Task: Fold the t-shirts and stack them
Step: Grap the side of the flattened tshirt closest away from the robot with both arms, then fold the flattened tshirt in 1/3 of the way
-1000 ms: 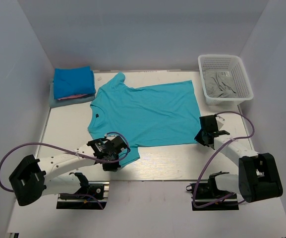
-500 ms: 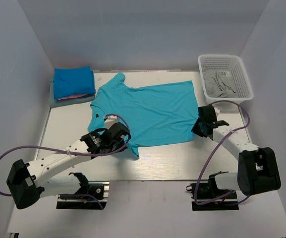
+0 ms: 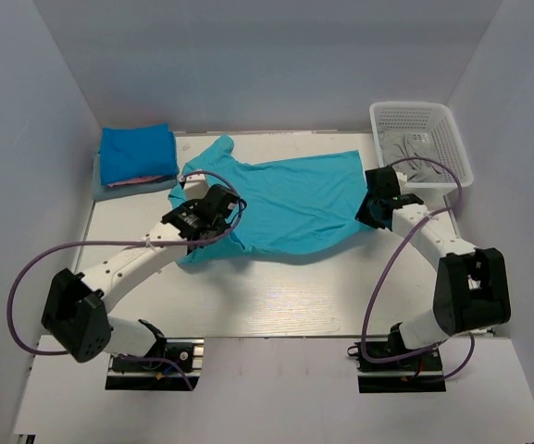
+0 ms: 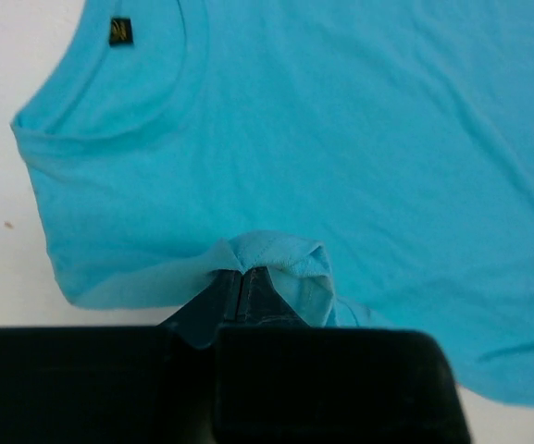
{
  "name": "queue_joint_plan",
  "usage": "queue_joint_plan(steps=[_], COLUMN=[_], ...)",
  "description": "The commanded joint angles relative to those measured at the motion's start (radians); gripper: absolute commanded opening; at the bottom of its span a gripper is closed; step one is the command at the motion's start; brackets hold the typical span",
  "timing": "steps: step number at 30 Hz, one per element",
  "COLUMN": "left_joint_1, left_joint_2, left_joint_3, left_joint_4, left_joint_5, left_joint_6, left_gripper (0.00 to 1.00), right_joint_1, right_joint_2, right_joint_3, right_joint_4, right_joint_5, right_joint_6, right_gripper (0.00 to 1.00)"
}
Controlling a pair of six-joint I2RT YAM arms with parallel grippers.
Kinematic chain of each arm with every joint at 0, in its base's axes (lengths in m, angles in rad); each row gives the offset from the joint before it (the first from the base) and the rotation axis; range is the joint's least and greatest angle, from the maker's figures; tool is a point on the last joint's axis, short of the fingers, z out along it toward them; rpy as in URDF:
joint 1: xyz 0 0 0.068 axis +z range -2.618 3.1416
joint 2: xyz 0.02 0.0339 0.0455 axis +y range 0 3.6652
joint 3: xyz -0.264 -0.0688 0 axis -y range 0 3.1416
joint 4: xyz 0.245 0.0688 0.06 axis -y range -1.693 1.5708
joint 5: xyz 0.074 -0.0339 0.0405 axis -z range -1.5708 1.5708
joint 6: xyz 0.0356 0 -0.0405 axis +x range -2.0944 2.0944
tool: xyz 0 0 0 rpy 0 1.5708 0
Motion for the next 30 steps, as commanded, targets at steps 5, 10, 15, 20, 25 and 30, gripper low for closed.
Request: queue_joint_plan(steps=[5,10,15,20,25,30], left_joint_1=[0.133,0.185,0.248,0.328,0.409,0.421], left_joint_2=[0.126,0.198,0.407,0.608,0.803,0.735], left_joint_3=[0.131,0.177,0.362,0.576,0.870,0.870], left_joint_4=[0.163,0.316,0.226,0.131,-0.101,-0.107], left_joint_5=[-0.027,0.082,0.106,0.085,0.076,0.155], left_joint_6=[0.174,0.406,0.447,0.438,0.386,0.386], left_gripper=[0.00,0.00,0.00,0.34,0.77,0.99], right_joint_1=[-0.005,-0.007,-0.007,-0.018,-0.010,0.002], right_joint_2=[0.133,0.231,0.320,0.450,0.495,0.377], right_joint_3=[0.183,0.296,0.402,0.549,0.663,0.553], right_joint_4=[-0.069,-0.101,-0.123,-0.148,-0.207,-0.131], right_joint_5=[0.059,0.080,0.108,0.194,0.217,0.121], right_joint_6=[-0.048,-0.076,-0.105,-0.134,-0.173,-0.191], right_gripper=[0.00,0.00,0.00,0.23,0.62,0.90])
